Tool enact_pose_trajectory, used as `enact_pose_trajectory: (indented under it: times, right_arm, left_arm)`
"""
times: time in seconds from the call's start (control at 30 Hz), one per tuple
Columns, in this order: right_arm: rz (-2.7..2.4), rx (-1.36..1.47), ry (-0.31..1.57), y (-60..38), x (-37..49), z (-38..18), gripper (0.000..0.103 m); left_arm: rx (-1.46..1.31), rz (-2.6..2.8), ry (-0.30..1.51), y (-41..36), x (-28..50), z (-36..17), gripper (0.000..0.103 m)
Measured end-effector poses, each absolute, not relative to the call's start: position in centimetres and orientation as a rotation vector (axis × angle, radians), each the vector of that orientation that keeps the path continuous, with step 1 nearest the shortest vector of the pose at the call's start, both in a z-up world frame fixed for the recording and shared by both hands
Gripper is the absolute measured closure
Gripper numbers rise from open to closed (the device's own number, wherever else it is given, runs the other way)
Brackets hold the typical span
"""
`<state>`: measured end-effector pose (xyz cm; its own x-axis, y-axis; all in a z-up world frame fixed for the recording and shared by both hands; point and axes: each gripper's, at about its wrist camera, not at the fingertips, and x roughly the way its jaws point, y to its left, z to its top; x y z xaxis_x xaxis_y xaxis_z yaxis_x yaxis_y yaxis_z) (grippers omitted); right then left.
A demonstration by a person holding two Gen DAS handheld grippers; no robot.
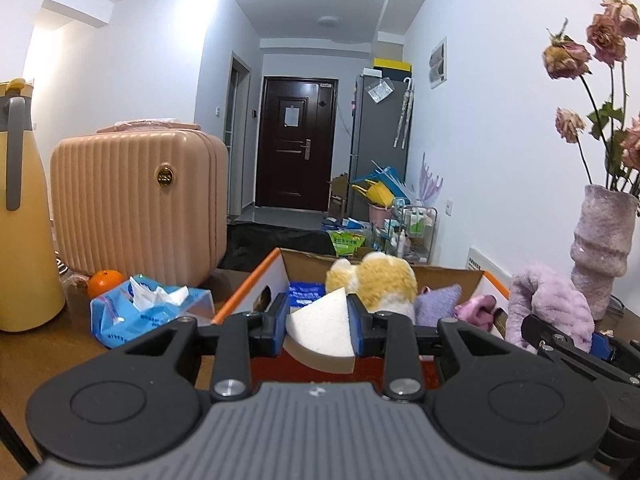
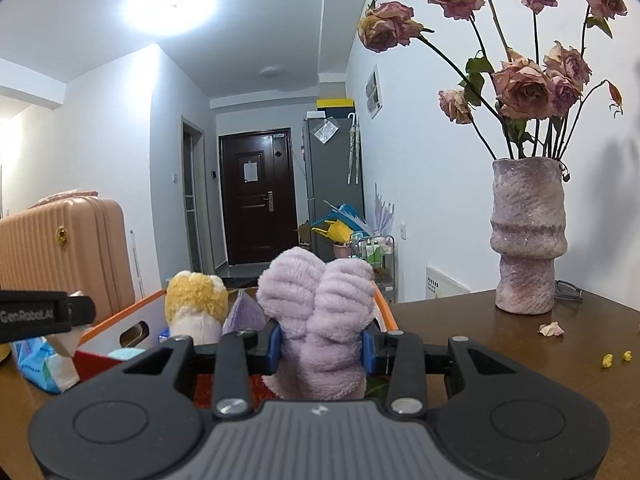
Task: Organize soft objects
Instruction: 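Carry the sponge with the left gripper over the box while the right carries the fuzzy item, then open both grippers to drop the sponge and fuzzy item into the box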
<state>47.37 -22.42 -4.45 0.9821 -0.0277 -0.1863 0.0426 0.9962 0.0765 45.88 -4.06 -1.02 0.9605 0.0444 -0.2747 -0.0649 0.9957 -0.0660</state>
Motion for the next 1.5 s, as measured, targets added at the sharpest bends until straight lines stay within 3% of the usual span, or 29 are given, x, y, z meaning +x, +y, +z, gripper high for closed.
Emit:
enact_pose_trajectory:
  times: [0.73,0.87,0.93,1.03,1.1,1.17,1.27,1.5]
  right_arm:
    - [-0.068,0.086,0.206,-21.9,57.0,-4.8,0.067]
    - [-0.047,0.083,0.243,-22.1,58.4,-5.1,0.062]
    - [-0.037,0.085,0.260,-22.2,58.7,-5.2,0.057]
    - [-0.029,0.090,0.270,-22.2,58.8,-5.4,0.054]
    - [-0.022,0.093,0.270,-22.2,58.6,-5.4,0.041]
    - [-0.023,0.094,0.250,-22.2,58.3,-5.3,0.014]
    - [-0.035,0.102,0.202,-22.3,57.5,-5.0,0.000]
    - [-0.039,0.098,0.178,-22.1,56.8,-4.8,0.000]
  left_arm:
    - [-0.113,0.163,0.320,0.6,56.7,-2.0,0.072]
    - [-0.105,0.170,0.336,1.0,58.0,-2.5,0.069]
    - [-0.107,0.165,0.349,1.1,58.3,-2.7,0.064]
    - [-0.111,0.166,0.360,1.4,58.6,-2.9,0.040]
    - [-0.118,0.168,0.352,1.5,58.4,-2.8,0.016]
    - [-0.112,0.172,0.327,1.4,57.9,-2.6,0.000]
    - [-0.090,0.181,0.288,1.0,57.3,-2.3,0.000]
    - [-0.080,0.193,0.266,0.6,56.6,-1.9,0.000]
